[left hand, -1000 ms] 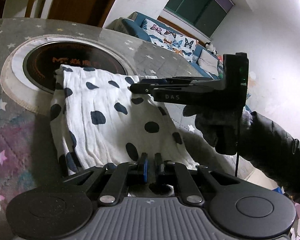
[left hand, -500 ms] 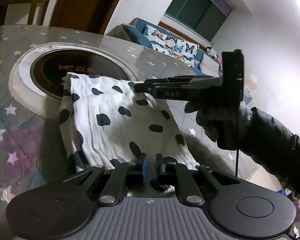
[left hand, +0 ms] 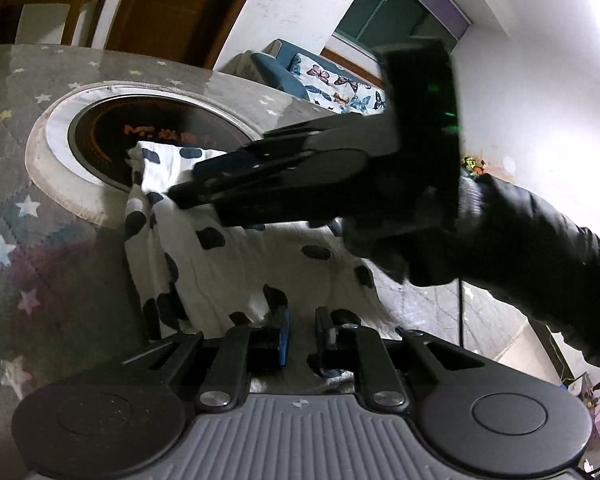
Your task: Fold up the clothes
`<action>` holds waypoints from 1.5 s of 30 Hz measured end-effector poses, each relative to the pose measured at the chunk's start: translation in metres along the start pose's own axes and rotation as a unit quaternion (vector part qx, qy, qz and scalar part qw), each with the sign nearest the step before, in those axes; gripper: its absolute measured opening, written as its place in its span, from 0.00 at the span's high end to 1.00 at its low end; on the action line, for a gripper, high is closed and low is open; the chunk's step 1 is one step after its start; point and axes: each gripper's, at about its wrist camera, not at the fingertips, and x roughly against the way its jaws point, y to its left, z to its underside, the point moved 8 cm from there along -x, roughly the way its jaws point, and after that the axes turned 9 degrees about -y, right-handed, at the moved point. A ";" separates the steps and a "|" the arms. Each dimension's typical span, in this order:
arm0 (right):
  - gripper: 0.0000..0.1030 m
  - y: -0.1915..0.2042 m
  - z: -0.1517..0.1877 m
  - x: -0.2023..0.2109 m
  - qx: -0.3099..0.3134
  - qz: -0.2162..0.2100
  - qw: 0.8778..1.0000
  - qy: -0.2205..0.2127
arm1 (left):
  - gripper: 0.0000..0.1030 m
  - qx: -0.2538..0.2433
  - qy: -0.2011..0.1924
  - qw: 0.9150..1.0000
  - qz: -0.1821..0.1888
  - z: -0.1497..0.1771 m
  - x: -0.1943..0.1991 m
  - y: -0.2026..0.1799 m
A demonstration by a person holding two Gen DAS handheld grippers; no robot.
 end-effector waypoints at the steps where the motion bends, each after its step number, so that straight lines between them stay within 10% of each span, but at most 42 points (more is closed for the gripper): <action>1: 0.69 0.000 -0.001 -0.003 -0.002 0.000 1.000 0.000 | 0.85 0.001 0.000 1.000 0.000 0.000 0.000 0.000; 27: 0.68 0.048 0.004 0.021 0.027 -0.075 0.997 -0.013 | 0.85 0.021 -0.007 1.000 -0.001 0.002 -0.003 0.008; 45: 0.66 0.012 0.052 0.107 -0.080 -0.002 0.996 -0.048 | 0.85 0.024 -0.006 1.000 -0.001 0.003 -0.002 0.008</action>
